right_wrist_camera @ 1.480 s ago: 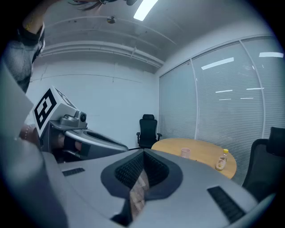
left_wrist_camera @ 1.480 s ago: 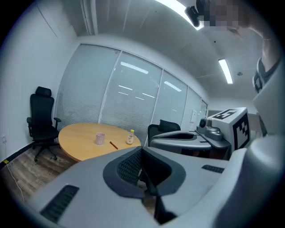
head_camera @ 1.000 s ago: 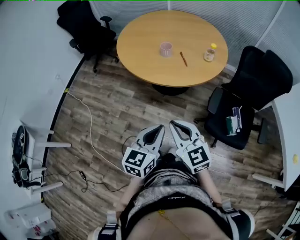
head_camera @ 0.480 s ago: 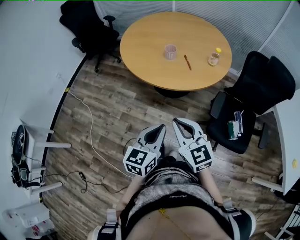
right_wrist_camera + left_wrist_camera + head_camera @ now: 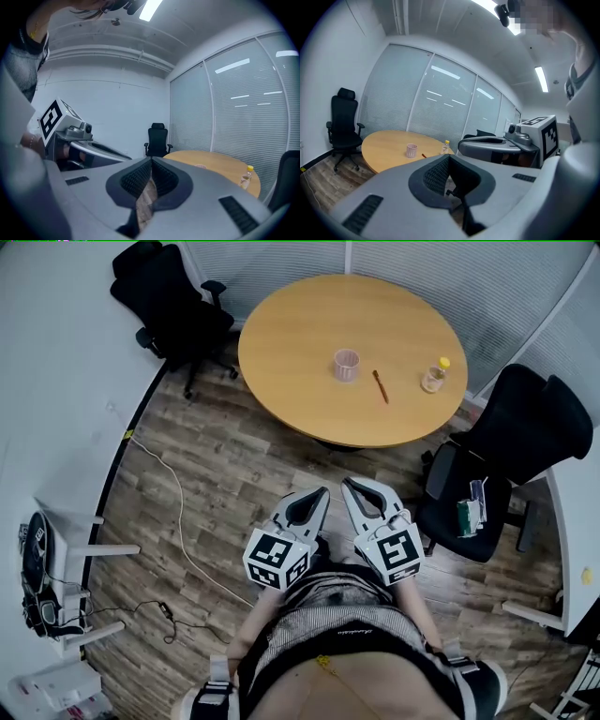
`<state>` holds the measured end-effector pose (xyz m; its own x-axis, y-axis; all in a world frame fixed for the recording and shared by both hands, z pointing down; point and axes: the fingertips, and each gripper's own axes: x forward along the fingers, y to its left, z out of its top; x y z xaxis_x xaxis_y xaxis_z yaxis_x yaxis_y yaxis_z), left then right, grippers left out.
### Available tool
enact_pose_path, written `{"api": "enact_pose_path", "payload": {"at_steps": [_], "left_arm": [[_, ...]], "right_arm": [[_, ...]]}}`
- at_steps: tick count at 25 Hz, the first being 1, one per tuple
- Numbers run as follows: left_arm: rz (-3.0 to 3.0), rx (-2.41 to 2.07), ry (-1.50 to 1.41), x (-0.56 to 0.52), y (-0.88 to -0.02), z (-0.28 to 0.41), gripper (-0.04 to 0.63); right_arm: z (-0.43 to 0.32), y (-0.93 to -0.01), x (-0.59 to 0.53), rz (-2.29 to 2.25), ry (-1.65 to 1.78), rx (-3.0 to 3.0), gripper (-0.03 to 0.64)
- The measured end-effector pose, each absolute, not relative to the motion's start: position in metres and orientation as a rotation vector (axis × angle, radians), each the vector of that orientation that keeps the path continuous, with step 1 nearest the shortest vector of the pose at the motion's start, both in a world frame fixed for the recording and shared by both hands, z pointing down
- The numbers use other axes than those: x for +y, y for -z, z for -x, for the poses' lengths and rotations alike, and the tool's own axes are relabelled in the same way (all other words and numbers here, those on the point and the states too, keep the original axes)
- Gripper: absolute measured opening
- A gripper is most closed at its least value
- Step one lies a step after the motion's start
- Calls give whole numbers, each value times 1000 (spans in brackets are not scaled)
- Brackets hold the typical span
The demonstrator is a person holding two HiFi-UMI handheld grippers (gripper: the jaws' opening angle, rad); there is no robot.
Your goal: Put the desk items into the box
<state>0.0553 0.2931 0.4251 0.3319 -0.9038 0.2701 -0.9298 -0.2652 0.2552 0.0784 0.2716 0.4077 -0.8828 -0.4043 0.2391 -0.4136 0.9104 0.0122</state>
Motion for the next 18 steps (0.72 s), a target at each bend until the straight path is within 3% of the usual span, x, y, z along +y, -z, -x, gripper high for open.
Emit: {"api": "enact_pose_path", "payload": {"at_steps": [18], "left_arm": [[-2288,-1542,-102,257,-432,18,-3]], "right_arm": [[-3,-417,238,-673,-22,-2803,23]]}}
